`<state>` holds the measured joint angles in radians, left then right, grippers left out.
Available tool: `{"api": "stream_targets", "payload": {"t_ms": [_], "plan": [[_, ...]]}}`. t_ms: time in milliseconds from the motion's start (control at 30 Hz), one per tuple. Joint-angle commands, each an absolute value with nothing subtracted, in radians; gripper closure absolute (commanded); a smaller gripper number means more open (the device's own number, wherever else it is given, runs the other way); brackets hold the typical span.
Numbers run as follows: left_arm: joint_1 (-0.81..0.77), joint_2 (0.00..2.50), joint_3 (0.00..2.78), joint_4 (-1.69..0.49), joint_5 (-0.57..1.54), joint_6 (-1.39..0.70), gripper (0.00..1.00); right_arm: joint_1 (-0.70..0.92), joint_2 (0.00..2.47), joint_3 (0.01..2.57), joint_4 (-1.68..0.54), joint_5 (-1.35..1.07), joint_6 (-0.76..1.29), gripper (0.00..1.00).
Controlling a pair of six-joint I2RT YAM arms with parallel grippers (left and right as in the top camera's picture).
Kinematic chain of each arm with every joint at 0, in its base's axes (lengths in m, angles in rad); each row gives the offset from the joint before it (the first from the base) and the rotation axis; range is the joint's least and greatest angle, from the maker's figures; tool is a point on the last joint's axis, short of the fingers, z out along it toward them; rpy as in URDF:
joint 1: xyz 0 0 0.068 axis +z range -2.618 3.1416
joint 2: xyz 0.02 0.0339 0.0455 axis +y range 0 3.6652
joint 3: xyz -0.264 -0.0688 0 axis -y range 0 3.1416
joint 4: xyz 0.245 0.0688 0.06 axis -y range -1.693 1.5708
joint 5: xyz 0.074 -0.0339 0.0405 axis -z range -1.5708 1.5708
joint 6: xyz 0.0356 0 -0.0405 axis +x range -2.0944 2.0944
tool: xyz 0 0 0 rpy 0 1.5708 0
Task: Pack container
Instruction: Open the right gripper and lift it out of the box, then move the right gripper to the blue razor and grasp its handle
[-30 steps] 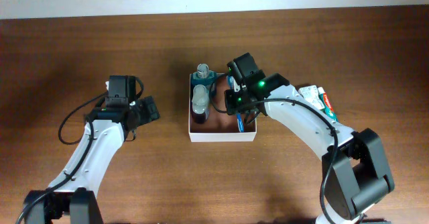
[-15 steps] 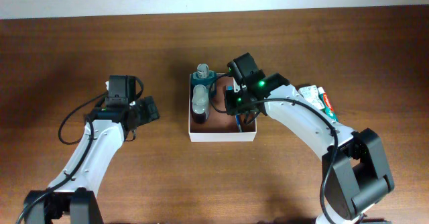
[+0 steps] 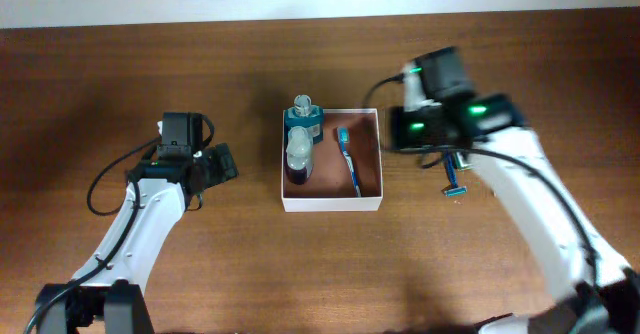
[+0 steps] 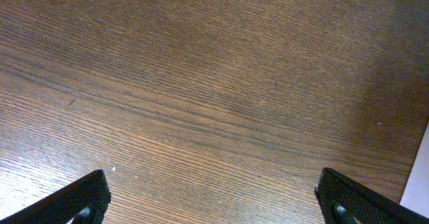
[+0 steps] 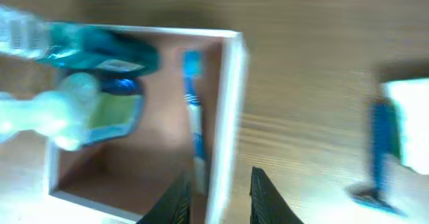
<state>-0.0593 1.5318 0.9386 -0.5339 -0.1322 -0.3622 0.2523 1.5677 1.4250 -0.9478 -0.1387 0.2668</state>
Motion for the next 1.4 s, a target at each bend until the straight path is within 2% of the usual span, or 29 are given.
{"api": "stream_targets", "payload": {"t_ms": [0,167,333,667,1000,1200,1367], "plan": [[-0.056,1.539,0.934,-0.534,-0.139,-0.353,0.01,0.14,1.537,1.435,-1.007,-0.12,0.178,0.77],[-0.056,1.539,0.934,-0.534,-0.139,-0.353,0.0,-0.006,1.549,1.42,-1.095,-0.119,0.101,0.77],[-0.056,1.539,0.934,-0.534,-0.139,-0.353,0.01,-0.067,1.561,1.378,-1.092,-0.119,0.053,0.76],[-0.056,1.539,0.934,-0.534,-0.139,-0.353,0.01,-0.063,1.617,1.292,-1.032,-0.119,0.022,0.76],[-0.056,1.539,0.934,-0.534,-0.139,-0.353,0.0,-0.014,1.646,1.145,-0.868,-0.119,-0.012,0.76],[-0.056,1.539,0.934,-0.535,-0.139,-0.353,0.01,0.021,1.657,1.082,-0.79,-0.006,-0.019,0.76],[-0.056,1.539,0.934,-0.534,-0.139,-0.353,0.01,0.021,1.689,1.052,-0.734,-0.002,-0.019,0.76]]}}
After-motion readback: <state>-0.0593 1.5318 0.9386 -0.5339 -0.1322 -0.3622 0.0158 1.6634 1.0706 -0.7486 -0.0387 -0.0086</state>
